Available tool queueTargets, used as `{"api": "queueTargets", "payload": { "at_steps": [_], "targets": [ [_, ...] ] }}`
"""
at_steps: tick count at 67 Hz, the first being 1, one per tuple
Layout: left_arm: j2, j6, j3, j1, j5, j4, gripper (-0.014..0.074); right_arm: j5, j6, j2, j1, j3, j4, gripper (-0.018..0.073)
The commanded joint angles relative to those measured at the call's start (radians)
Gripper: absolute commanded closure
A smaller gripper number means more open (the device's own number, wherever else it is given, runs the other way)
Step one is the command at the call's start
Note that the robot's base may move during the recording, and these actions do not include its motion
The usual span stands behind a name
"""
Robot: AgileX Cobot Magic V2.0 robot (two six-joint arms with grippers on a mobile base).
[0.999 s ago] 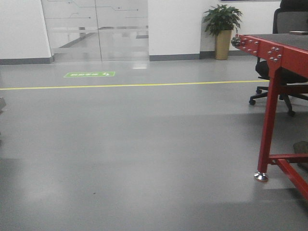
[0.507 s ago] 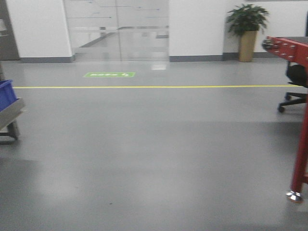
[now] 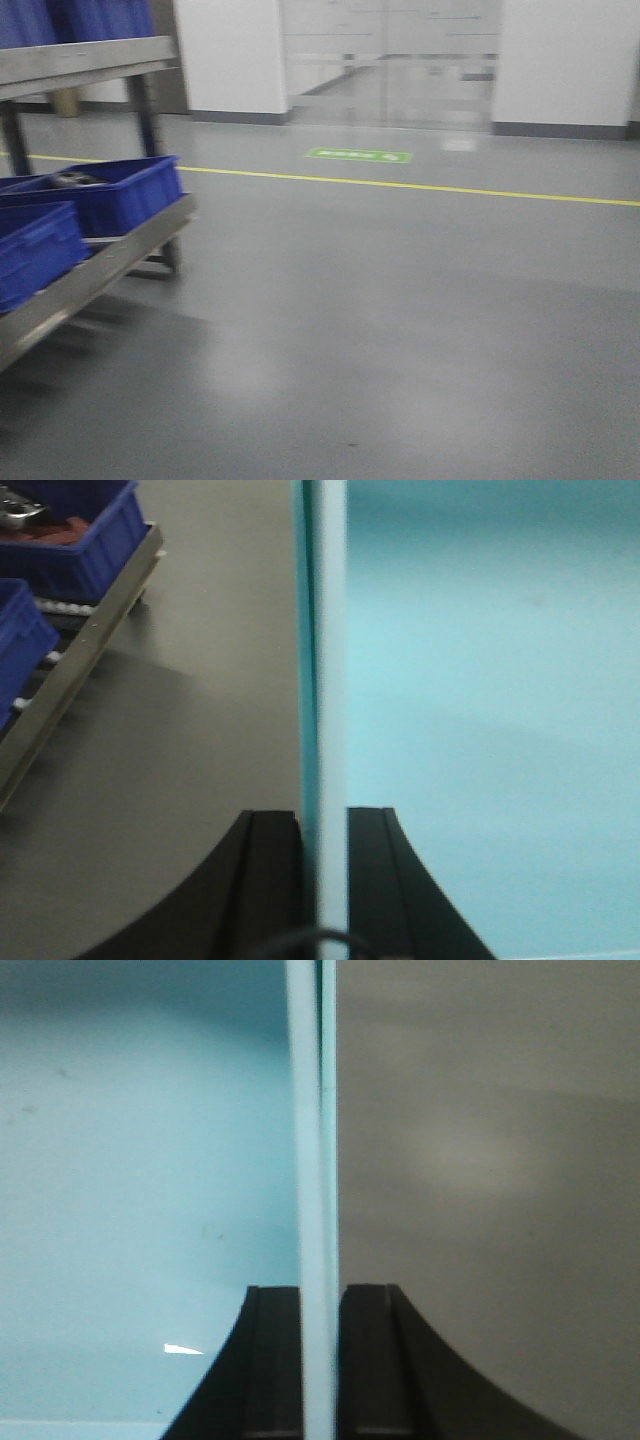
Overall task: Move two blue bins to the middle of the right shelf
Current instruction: 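Drive the base across the floor to another blue-bin shelf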
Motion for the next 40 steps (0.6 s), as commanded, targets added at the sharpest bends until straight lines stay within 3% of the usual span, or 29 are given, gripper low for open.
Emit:
{"api": "queueTargets", "payload": {
  "at_steps": [1, 40],
  "targets": [
    [-0.013, -0.007, -0.018, -0.003, -0.064, 0.013, 0.0707, -0.105, -0.002, -0.021, 0.000, -0.015, -0.030, 0.0725],
    [-0.013, -0.007, -0.018, -0.003, -0.064, 0.013, 0.0707, -0.105, -0.002, -0.021, 0.000, -0.015, -0.030, 0.0725]
  ]
}}
